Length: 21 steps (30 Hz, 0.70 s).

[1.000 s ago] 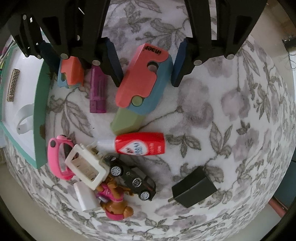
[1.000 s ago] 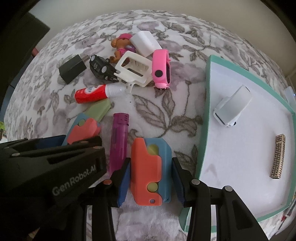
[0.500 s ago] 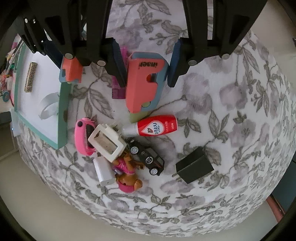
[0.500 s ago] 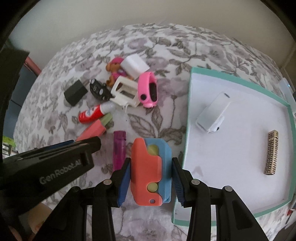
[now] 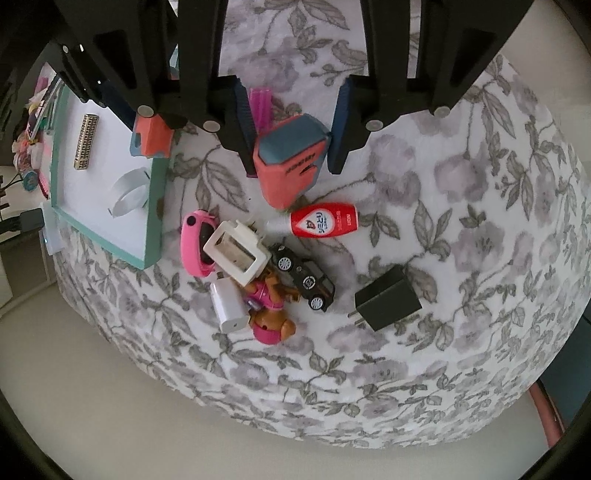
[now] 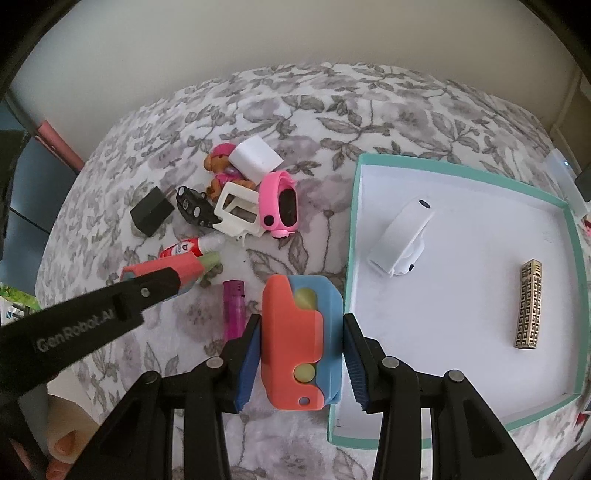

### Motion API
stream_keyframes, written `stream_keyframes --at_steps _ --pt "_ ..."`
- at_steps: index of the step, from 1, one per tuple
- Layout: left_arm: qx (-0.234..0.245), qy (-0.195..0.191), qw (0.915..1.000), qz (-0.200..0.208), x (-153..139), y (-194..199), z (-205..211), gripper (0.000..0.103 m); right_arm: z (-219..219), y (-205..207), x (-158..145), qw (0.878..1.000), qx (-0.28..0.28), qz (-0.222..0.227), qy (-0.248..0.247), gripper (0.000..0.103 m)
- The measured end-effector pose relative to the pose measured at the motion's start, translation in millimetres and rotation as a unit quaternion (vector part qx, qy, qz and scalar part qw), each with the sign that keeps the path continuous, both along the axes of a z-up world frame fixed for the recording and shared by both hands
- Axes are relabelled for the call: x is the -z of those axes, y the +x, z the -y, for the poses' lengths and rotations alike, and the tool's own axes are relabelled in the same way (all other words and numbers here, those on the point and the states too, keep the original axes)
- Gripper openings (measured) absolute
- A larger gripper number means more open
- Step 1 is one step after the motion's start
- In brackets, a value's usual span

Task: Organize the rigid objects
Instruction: 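Grasp the pink-and-blue folding toy with left tool while right tool holds orange toy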

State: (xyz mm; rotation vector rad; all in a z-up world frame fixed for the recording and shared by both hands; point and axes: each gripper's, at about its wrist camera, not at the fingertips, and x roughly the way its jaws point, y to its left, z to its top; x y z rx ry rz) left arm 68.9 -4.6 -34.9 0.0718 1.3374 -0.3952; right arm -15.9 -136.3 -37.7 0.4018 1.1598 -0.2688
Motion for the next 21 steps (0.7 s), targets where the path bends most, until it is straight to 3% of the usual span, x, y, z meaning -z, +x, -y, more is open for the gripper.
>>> stream_keyframes --at_steps 21 --pt "0.004 -0.039 0.9992 0.012 -15 -3 5 0.036 4 -4 -11 1.0 0.006 0.018 0.0 0.044"
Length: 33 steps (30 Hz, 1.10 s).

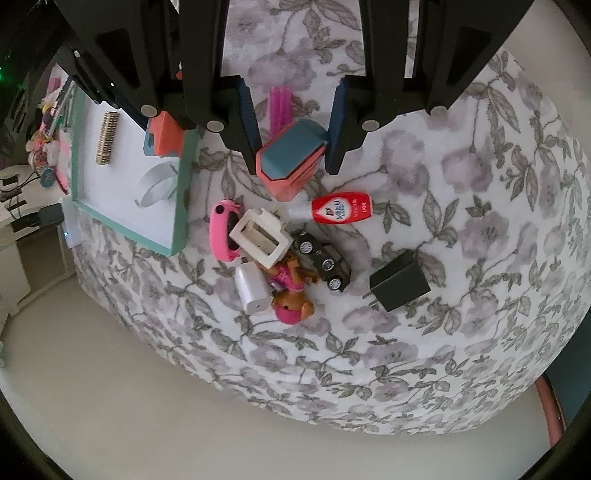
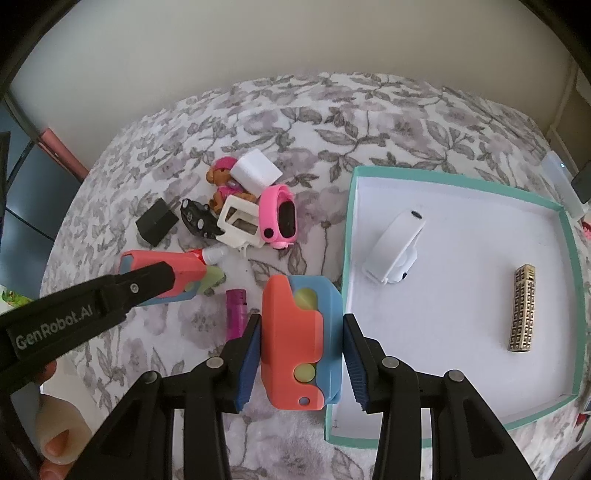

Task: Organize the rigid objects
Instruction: 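Grasp the pink-and-blue folding toy with left tool while right tool holds orange toy, then carry both folding toys over the tray and open both tools to release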

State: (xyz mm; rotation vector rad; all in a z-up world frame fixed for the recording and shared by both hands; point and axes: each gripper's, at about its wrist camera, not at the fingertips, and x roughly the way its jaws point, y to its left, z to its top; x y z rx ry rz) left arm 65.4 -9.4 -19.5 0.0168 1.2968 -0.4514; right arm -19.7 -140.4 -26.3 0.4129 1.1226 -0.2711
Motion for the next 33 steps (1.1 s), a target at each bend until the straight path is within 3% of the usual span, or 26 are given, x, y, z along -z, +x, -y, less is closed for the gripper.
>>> stream_keyframes --at_steps 14,29,32,33 --pt "0.05 -0.048 0.997 0.036 -37 -27 43 0.036 38 -26 -23 0.998 0.05 0.026 -0.015 0.044" --pt "0.136 -0.033 0.9891 0.047 -34 -75 118 0.036 118 -84 -16 0.987 0.157 0.007 -0.021 0.044" --pt "0.145 -0.026 0.9879 0.049 -28 -82 129 0.032 130 -93 -16 0.984 0.176 0.006 -0.026 0.044" --pt "0.148 -0.024 0.9874 0.05 -26 -84 132 0.025 135 -97 -16 0.982 0.184 0.007 -0.028 0.044"
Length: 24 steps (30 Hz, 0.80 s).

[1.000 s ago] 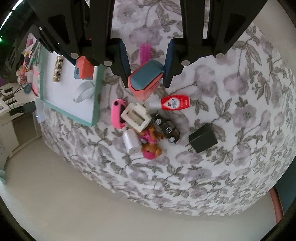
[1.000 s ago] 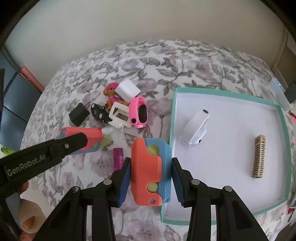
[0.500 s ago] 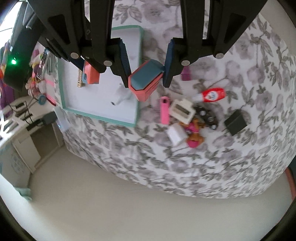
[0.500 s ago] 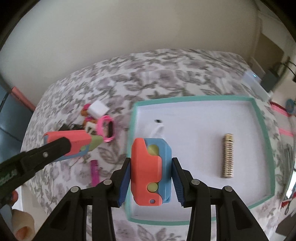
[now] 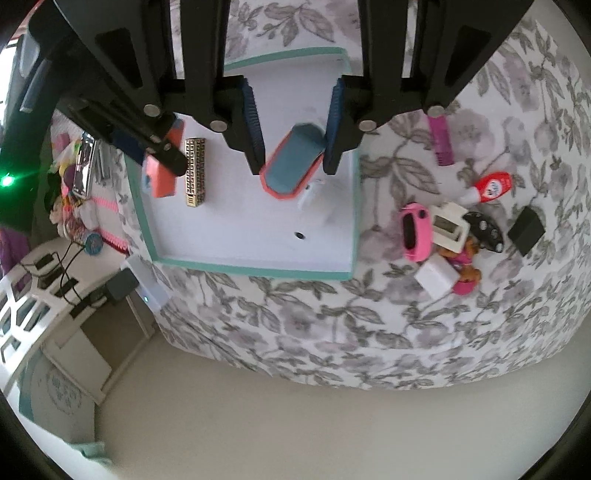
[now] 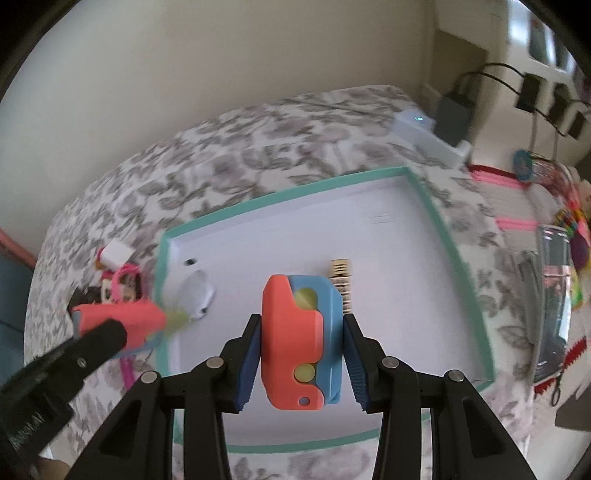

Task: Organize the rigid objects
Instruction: 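Carry both folding toys over the tray and open both tools to release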

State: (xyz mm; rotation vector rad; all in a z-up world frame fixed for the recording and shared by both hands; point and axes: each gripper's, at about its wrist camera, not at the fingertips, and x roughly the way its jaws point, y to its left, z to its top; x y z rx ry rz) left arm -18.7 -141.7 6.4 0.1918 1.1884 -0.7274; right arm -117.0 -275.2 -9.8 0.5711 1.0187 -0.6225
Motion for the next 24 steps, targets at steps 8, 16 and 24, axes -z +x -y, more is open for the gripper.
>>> stream_keyframes --at_steps 8,16,24 --pt "0.02 0.03 0.9993 0.007 19 -11 20 0.022 27 -22 10 0.998 0.046 -0.03 -0.013 0.044" --pt "0.016 0.056 0.9983 -0.005 36 -9 21 0.022 37 -33 28 0.996 0.066 -0.054 0.003 0.044" --pt "0.011 0.074 0.9971 -0.015 46 -3 19 0.022 40 -36 50 0.994 0.073 -0.076 0.026 0.044"
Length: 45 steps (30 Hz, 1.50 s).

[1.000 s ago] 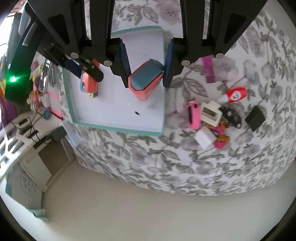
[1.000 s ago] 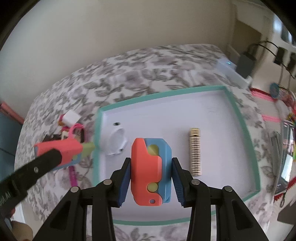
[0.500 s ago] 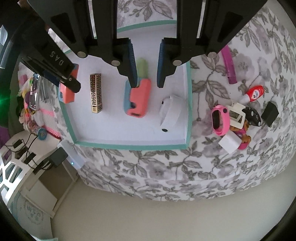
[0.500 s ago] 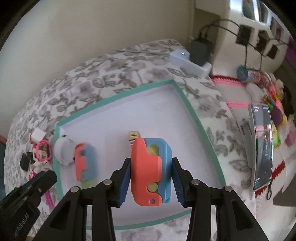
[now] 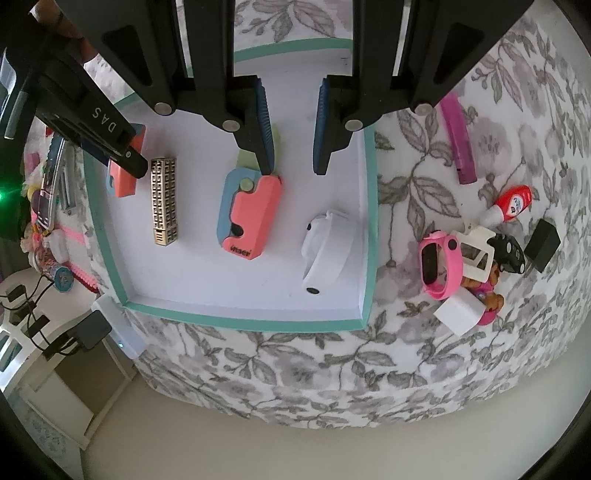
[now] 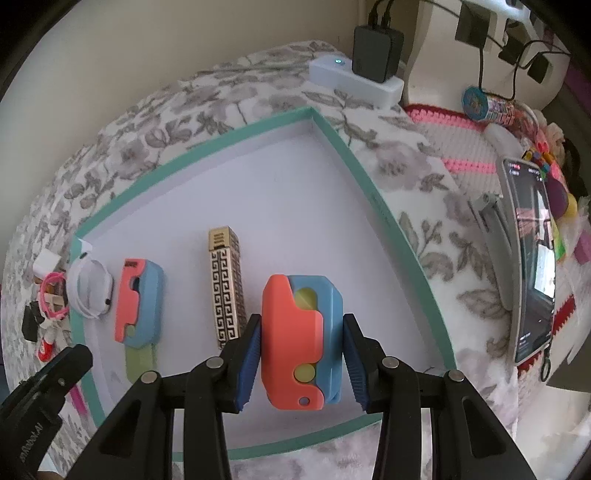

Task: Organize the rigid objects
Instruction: 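Carry both folding toys over the tray and open both tools to release, then move both open tools back from the tray toward the toy pile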

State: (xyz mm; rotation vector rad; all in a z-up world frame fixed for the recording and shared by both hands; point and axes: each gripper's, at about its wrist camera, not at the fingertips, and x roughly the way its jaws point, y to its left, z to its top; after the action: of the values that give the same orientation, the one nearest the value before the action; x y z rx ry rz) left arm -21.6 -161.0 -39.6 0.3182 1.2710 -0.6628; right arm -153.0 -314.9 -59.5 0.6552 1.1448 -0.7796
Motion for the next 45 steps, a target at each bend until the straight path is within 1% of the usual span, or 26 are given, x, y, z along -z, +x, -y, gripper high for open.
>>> stream_keyframes --at_steps 5,12,18,20,21,24,26,32,36,39,40,41,43,45 --pt "-0.004 0.008 1.0 -0.004 4 3 -2 0.022 0 0 11 1.0 0.003 -0.015 0.012 0.044" --pt "-0.008 0.012 0.9999 -0.006 5 6 -3 0.022 -4 2 13 1.0 -0.005 -0.025 0.0 0.045" --pt "-0.011 0.013 0.9998 0.001 3 7 -5 0.022 -6 8 14 0.999 -0.005 -0.032 -0.004 0.047" --pt "-0.013 0.016 0.9997 0.009 1 7 -5 0.022 -5 8 14 0.999 -0.001 -0.035 -0.003 0.056" --pt "-0.014 0.016 0.9997 0.012 0 8 -5 0.022 -5 7 13 0.999 0.001 -0.036 -0.004 0.059" --pt "-0.015 0.012 0.9995 0.025 -7 8 -7 0.022 -4 7 5 0.999 0.003 -0.031 -0.014 0.06" --pt "-0.016 0.012 0.9992 0.035 -11 8 -7 0.022 -5 8 -3 0.999 0.002 -0.028 -0.025 0.063" --pt "-0.025 0.011 0.998 0.057 -20 13 -12 0.024 -11 14 -27 0.998 -0.013 -0.014 -0.061 0.064" --pt "-0.04 0.009 0.9966 0.072 -26 20 -20 0.036 -23 23 -39 0.996 -0.035 0.002 -0.077 0.064" --pt "-0.057 0.012 0.9948 0.084 -30 27 -28 0.039 -33 33 -46 0.994 -0.057 0.014 -0.088 0.064" --pt "-0.062 0.013 0.9942 0.087 -31 30 -31 0.043 -36 37 -48 0.994 -0.064 0.018 -0.089 0.064" --pt "-0.067 0.014 0.9936 0.089 -32 34 -35 0.045 -40 39 -50 0.993 -0.071 0.024 -0.09 0.064" --pt "-0.078 0.014 0.9928 0.089 -33 40 -42 0.054 -47 43 -53 0.993 -0.077 0.033 -0.088 0.064" --pt "-0.093 0.016 0.9913 0.091 -33 49 -51 0.058 -51 47 -54 0.993 -0.081 0.042 -0.08 0.064"
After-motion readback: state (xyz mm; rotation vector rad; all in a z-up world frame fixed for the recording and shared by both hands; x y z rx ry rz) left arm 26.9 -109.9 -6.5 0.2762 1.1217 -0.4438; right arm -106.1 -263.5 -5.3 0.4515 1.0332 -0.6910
